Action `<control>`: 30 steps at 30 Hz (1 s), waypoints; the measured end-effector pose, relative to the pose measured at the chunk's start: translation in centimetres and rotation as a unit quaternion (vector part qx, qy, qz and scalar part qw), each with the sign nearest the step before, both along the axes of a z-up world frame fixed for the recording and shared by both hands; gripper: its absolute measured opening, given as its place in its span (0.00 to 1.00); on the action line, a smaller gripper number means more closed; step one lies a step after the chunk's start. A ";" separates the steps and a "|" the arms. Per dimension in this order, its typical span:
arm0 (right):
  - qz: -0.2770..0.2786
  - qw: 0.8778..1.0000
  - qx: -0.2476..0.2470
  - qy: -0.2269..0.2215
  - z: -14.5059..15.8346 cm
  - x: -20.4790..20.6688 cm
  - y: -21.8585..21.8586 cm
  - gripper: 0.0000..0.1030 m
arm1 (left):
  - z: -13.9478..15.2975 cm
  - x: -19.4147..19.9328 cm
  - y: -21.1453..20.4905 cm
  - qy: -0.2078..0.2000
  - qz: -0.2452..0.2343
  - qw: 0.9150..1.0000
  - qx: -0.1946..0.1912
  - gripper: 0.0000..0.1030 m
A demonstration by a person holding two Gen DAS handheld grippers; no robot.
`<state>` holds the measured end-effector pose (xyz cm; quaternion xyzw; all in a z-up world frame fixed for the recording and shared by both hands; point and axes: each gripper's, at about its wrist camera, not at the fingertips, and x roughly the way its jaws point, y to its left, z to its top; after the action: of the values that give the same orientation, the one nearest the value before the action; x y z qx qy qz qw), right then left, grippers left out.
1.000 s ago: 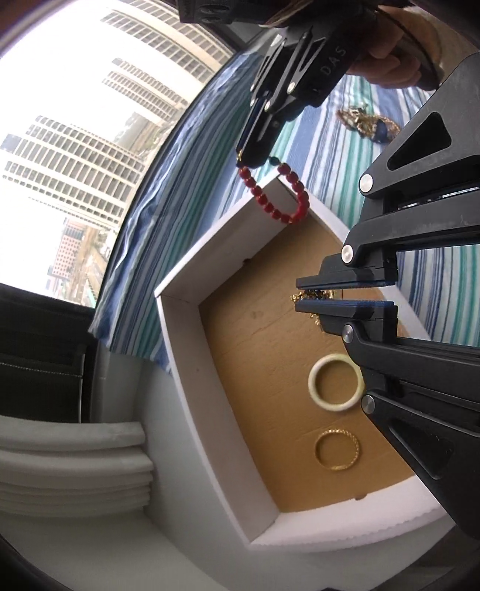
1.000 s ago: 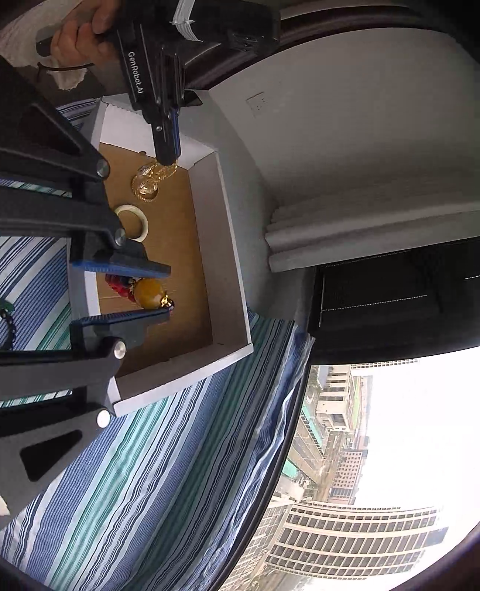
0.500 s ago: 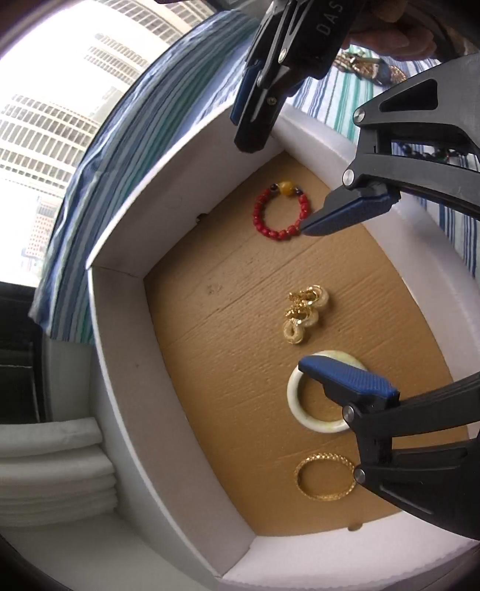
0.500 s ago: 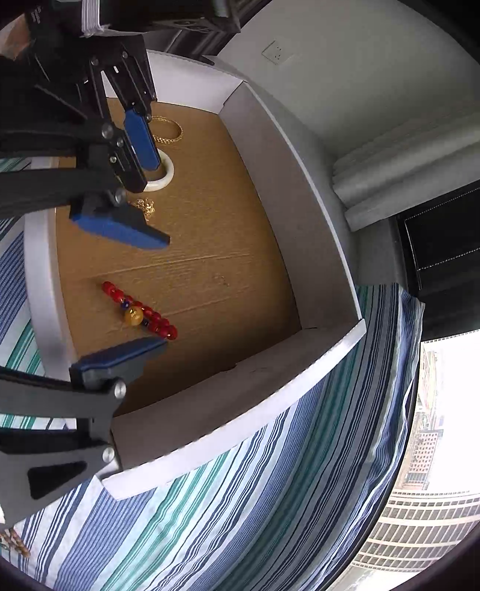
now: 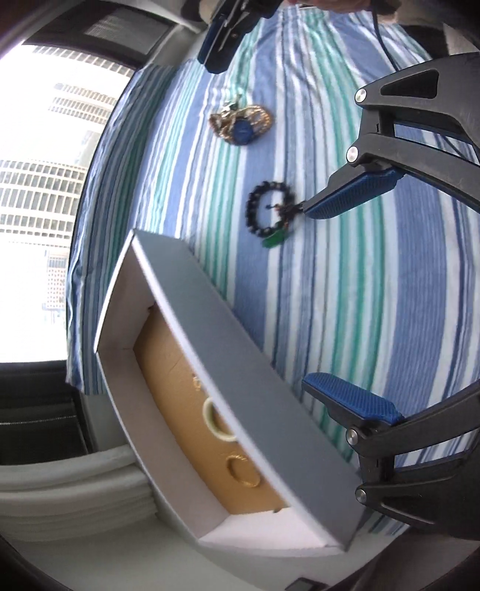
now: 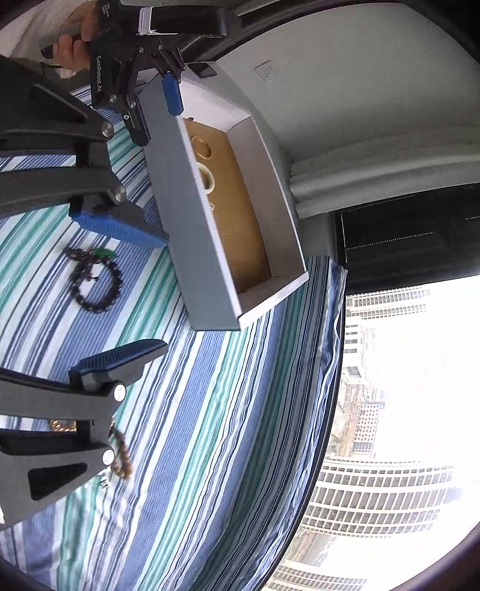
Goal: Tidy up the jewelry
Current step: 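Move the left gripper over the black bead bracelet with green pendant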
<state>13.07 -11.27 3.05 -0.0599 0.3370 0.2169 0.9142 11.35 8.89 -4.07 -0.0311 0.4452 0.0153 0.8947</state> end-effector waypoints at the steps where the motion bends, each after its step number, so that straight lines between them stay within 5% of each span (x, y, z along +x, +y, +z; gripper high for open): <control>1: -0.015 1.000 -0.009 0.000 -1.1 -1.8 -1.1 0.51 | -0.9 -0.9 -0.8 0.012 -0.005 1.000 -0.008 0.84; 5: -0.072 0.996 -0.029 0.050 -6.2 -8.3 -4.7 0.51 | -3.9 -3.7 -4.0 0.073 -0.039 0.995 -0.049 0.84; 9: -0.101 0.989 -0.023 0.107 -9.4 -12.0 -6.9 0.51 | -4.4 -4.6 -7.1 0.084 -0.063 0.994 -0.014 0.84; 17: -0.103 0.990 -0.021 0.094 -9.1 -13.1 -7.1 0.51 | -3.2 -5.2 -8.1 0.053 -0.059 0.996 0.041 0.84; 30: -0.092 0.990 -0.029 0.102 -9.5 -13.2 -5.4 0.51 | -4.5 -5.1 -6.9 0.068 -0.042 0.996 0.039 0.84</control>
<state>-0.09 -16.64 -6.47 -0.0323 0.4388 0.1272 0.8889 6.27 1.99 -8.60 0.0234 0.5052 -0.0030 0.8627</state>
